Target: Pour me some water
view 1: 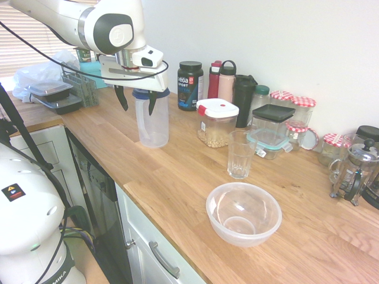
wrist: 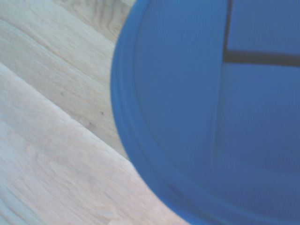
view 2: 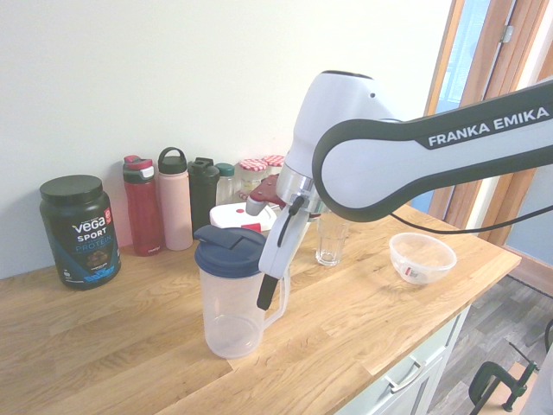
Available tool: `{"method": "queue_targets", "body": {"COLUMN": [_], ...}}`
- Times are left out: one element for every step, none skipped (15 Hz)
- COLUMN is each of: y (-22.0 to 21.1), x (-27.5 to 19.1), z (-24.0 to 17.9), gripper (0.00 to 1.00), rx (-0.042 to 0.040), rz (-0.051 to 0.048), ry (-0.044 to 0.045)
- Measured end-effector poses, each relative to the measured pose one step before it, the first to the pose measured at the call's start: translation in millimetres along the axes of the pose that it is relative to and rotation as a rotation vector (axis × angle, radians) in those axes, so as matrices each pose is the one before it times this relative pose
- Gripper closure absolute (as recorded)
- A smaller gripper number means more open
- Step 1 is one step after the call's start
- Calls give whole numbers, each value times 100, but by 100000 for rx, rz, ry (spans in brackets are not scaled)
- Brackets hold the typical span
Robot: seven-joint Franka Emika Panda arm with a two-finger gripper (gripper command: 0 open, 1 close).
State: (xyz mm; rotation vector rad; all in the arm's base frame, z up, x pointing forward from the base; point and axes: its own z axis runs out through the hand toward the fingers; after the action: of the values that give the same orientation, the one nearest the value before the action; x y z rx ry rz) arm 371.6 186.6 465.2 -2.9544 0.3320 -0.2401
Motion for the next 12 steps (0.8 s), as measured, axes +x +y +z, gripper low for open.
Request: {"method": "queue_targets", "body": {"y": [107,107,132,143,106,78,17,-16,-16,-15,-12,-13], "x": [148,136,179,223,236,233,197,154,124,99,62,21], "z": [10,1,46,156,249,388,484,481,404,300,183,58], "gripper": [100,100,100,100,100,100,100,100,100,100,100,100], "rx": [-351,-298,-389,-363,-336,-430,-510,-462,-329,-228,-195,-127], "rz": [141,85,62,225,243,31,-235,-185,-106,-103,-117,-116], "ry": [499,459,501,74,-167,-161,-252,-585,-479,-248,-154,-64]}}
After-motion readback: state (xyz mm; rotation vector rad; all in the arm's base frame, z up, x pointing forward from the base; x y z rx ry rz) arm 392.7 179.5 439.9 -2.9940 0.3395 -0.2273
